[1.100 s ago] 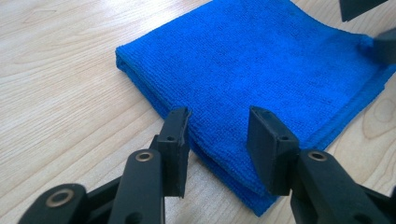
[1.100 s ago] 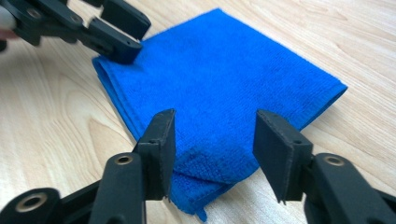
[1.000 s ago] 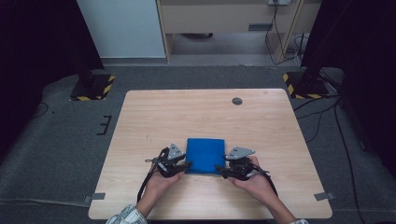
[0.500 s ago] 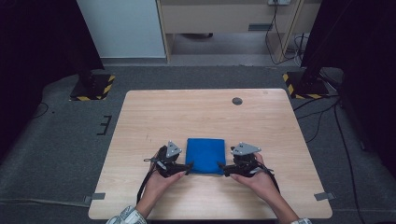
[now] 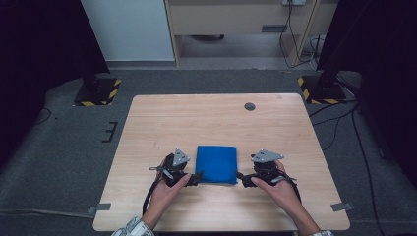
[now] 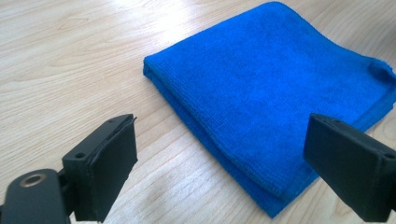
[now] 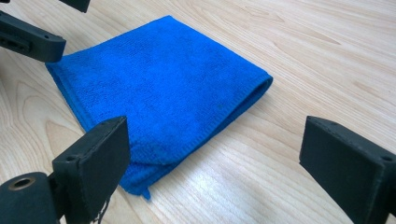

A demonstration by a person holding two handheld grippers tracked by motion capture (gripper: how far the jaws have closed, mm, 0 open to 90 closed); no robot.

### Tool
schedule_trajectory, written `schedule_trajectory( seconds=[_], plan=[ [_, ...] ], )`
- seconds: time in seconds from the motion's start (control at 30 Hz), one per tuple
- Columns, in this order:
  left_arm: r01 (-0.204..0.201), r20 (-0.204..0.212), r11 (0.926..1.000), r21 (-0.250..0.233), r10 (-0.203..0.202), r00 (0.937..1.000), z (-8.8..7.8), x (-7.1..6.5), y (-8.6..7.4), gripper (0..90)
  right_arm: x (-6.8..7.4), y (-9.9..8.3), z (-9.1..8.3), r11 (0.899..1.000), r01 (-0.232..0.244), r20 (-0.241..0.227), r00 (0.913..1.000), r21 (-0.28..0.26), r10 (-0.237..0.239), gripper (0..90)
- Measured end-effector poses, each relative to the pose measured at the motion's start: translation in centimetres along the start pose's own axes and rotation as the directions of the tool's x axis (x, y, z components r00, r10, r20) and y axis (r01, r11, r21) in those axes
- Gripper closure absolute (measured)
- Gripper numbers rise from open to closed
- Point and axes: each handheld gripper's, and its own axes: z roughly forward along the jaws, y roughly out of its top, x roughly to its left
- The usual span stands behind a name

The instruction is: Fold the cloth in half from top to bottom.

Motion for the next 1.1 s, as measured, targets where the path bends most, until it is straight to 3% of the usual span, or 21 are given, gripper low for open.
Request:
schedule_trajectory(
  seconds=[0.17,0.3,0.37,0.43,0.6,0.7,0.83,1.1],
  plan=[
    [0.016,-0.002,0.9999,-0.007,-0.016,0.9999,-0.6,0.5,-0.1,8.5,-0.3,-0.3,-0.7,1.000,0.003,0.004,1.0000,0.000,-0.003,8.9],
    [0.006,-0.009,1.0000,-0.007,-0.006,0.9999,-1.0,1.1,-0.2,8.0,-0.9,-0.7,-1.3,1.000,-0.015,0.013,0.9998,0.006,0.014,9.8],
    [0.011,-0.009,0.9999,-0.006,-0.011,0.9999,-1.1,1.4,-0.2,7.9,-1.4,-0.9,-1.8,1.000,-0.025,0.001,0.9997,0.017,0.025,14.4],
    [0.013,-0.016,0.9999,-0.007,-0.013,0.9998,-1.2,1.7,-0.2,7.9,-2.0,-1.1,-2.1,0.999,-0.036,-0.014,0.9992,0.030,0.037,12.1],
    [0.022,-0.026,0.9997,-0.011,-0.022,0.9994,-1.5,2.3,-0.1,7.8,-3.1,-1.5,-2.6,0.998,-0.064,0.007,0.9979,0.028,0.064,12.1],
    [0.028,-0.034,0.9995,-0.013,-0.028,0.9990,-1.7,2.6,-0.1,7.8,-3.6,-1.7,-2.6,0.997,-0.073,0.026,0.9970,0.026,0.072,16.6],
    [0.031,-0.036,0.9994,-0.012,-0.032,0.9988,-1.9,2.9,-0.1,7.8,-4.2,-1.8,-2.6,0.996,-0.080,0.034,0.9963,0.035,0.079,14.1],
    [0.038,-0.062,0.9992,-0.005,-0.039,0.9973,-2.2,4.1,-0.3,7.8,-5.2,-2.0,-2.9,0.995,-0.087,0.094,0.9921,0.041,0.083,9.6]
  ],
)
